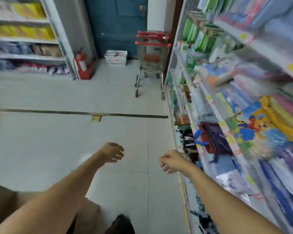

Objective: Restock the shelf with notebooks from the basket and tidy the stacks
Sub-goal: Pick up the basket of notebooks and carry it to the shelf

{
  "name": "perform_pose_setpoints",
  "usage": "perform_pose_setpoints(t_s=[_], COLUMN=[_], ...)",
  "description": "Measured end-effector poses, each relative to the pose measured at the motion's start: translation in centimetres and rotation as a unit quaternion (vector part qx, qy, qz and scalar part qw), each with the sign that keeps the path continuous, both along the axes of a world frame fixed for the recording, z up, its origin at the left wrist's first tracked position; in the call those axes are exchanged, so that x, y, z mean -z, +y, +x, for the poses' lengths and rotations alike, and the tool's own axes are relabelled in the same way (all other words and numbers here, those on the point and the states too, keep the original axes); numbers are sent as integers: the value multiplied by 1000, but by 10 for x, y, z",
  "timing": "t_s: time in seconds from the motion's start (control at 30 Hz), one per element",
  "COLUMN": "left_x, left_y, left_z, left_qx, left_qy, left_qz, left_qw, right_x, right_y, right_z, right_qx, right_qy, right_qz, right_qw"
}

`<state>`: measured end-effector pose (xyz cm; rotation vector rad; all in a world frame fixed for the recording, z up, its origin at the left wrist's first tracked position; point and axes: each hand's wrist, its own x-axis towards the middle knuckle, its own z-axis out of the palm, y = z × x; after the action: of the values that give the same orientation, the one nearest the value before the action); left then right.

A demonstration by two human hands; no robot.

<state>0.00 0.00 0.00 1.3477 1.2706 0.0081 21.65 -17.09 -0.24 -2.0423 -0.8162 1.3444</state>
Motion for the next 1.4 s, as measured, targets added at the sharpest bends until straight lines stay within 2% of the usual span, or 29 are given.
perform_pose_setpoints(t_s=[0.13, 0.3, 0.43, 0.67, 0.83, 0.93, 1.0, 1.13, 1.3, 1.4], left_x=[20, 54, 56, 57, 78, 68, 58, 49, 70, 81], left_y=[94, 226, 327, 509, 648, 732, 796, 937, 1123, 1229], left_z=[-18, 8, 42, 140, 220, 250, 262, 277, 305, 332], left_qx=[-60, -45, -50, 15, 27, 5, -2, -29, -33, -38], left_qy=[-12, -14, -21, -4, 15, 27, 33, 25, 3, 7], left_qz=[29, 31, 12, 19, 11, -4, -3, 38, 43, 18], left_qw=[998, 998, 998, 1000, 999, 1000, 999, 999, 999, 999], right_x=[45, 89, 83, 70, 96, 98, 93, 91, 100, 90], right_y=[118, 279, 385, 563, 708, 800, 867, 1021, 1219, 1320], right_z=[-8, 17, 58, 146, 218, 247, 261, 284, 313, 337], right_qx=[-60, -99, -95, -88, -96, -118, -154, -214, -226, -187], right_qy=[-4, -33, -50, -87, -68, -52, -48, -97, -144, -165], right_qz=[-43, -86, -100, -72, -58, -86, -105, -103, -95, -75], right_qw=[997, 991, 989, 990, 991, 988, 981, 967, 959, 966])
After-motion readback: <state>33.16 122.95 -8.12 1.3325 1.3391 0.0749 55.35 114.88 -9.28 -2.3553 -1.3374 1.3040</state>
